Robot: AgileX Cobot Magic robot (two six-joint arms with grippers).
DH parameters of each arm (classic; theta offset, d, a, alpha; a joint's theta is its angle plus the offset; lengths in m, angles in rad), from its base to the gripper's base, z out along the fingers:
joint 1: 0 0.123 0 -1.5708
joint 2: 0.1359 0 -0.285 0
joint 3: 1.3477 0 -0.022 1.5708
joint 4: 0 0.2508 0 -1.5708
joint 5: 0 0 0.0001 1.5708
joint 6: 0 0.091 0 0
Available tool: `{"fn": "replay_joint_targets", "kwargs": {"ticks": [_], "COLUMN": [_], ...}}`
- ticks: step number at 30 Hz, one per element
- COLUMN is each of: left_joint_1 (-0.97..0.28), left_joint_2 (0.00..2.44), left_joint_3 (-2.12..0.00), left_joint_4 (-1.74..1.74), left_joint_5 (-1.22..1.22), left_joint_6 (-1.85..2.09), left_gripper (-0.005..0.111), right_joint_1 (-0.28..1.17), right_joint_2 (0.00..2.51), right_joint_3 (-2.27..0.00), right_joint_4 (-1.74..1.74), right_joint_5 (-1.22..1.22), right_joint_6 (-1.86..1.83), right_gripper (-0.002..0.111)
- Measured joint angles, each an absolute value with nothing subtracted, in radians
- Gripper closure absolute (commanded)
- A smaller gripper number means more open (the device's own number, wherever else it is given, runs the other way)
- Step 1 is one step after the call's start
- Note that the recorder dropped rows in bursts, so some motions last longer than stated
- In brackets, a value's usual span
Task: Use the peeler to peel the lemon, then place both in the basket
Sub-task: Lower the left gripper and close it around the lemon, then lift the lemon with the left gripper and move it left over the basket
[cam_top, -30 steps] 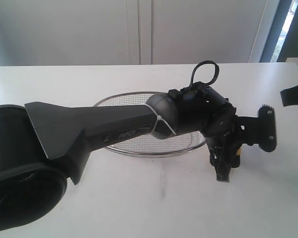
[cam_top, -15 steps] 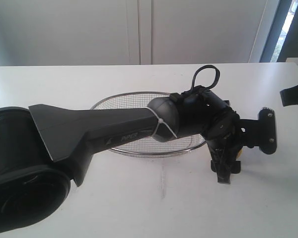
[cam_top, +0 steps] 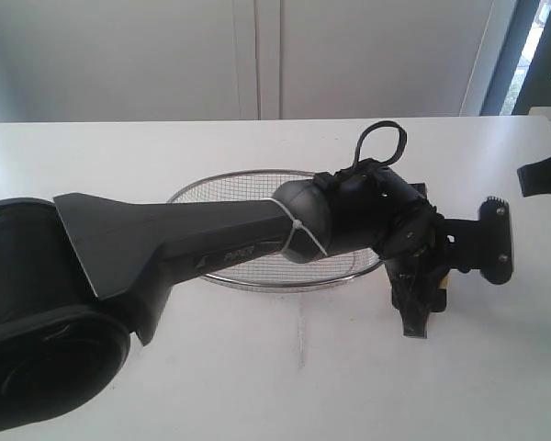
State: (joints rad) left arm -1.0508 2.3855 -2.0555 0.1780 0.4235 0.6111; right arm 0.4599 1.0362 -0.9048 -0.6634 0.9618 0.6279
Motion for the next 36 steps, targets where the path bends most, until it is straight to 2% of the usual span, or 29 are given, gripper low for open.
{"fn": "replay_joint_targets", "kwargs": {"ticks": [22, 32, 36], "left_joint_1": [-1.054, -1.052, -1.011], "left_joint_2": [2.162, 2.075, 2.03], "left_joint_3": [-2.046, -2.032, -1.993], "left_joint_4": [0.059, 0.038, -0.025], "left_joint_5": [0.59, 0.864, 0.923], "left_joint_6": [0.432, 0.543, 0.592], "left_gripper": [0.107, 0.107, 0.107], "right_joint_1": [0.46, 0.46, 0.46], "right_joint_2": [0.842, 0.841, 0.841], "right_joint_3": [-0.905, -0.905, -0.905], "right_joint_4": [-0.731, -0.725, -0.722], "right_joint_5": [0.967, 0.974, 0.975], "right_joint_6": [0.679, 0.679, 0.679], "right_gripper": [0.108, 0.108, 0.108]}}
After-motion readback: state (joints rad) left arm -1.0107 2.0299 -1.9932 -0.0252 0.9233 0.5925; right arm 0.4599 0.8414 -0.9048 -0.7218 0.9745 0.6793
